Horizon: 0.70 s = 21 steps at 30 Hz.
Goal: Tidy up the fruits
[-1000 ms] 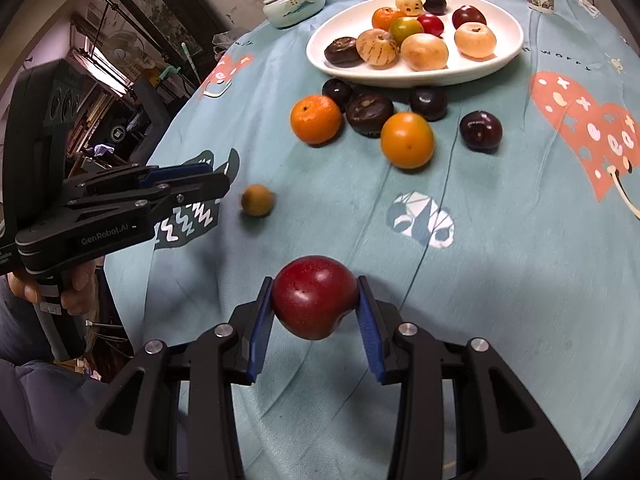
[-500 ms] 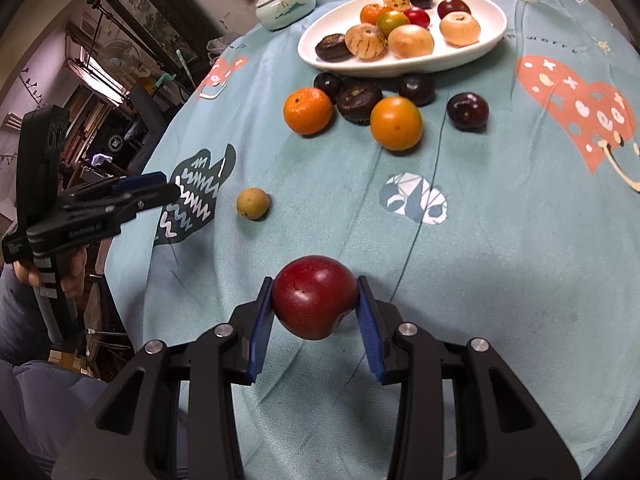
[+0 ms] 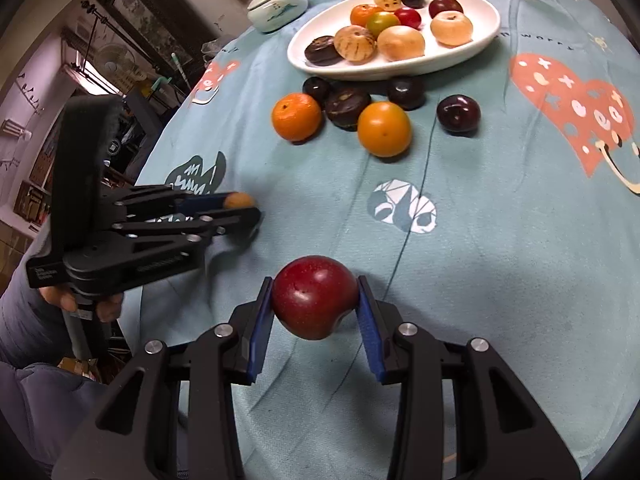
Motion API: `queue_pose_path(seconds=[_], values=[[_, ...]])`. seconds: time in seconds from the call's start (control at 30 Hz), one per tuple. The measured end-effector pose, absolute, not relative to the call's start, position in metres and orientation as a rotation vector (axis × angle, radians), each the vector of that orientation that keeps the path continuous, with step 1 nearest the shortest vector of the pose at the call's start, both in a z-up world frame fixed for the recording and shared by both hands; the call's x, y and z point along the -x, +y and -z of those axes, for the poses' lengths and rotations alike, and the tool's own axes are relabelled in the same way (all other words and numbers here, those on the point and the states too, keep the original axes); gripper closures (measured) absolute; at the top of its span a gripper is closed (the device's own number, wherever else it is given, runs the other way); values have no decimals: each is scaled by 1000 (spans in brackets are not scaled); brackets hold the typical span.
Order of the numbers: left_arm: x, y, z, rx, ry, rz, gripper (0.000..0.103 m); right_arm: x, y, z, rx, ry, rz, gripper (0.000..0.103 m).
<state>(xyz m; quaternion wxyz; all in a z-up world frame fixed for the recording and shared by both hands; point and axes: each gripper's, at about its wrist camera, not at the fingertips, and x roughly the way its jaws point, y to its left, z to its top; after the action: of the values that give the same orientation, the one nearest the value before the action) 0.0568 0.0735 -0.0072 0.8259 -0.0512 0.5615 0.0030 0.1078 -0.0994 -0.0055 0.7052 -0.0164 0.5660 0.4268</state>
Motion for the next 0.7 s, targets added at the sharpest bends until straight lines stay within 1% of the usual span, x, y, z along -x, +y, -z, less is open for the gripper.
queue_pose_path(seconds=[0.13,0.3,0.43,0.53,0.57,0.6,0.63,0.7], values=[[-81,75,-28,112,1104,10,75,-132,-88,-13,66,1197,-958,63],[-147,84,-70,96,984,-36,75,-194,-62,-60,100,1020,-922,63],[-209,93,-75,105,976,-111,75,-242,-35,-75,159,923,-862,63],[-242,104,-63,120,1013,-150,73,-271,-16,-62,218,937,-819,61],[-250,106,-58,119,1021,-164,56,-281,-10,-55,238,957,-800,61],[-258,107,-54,115,1029,-178,44,-289,-7,-50,263,967,-773,60],[-261,110,-49,112,1036,-194,41,-295,-5,-44,297,964,-756,60],[-261,116,-42,134,1050,-203,40,-300,-7,-42,300,958,-743,60]])
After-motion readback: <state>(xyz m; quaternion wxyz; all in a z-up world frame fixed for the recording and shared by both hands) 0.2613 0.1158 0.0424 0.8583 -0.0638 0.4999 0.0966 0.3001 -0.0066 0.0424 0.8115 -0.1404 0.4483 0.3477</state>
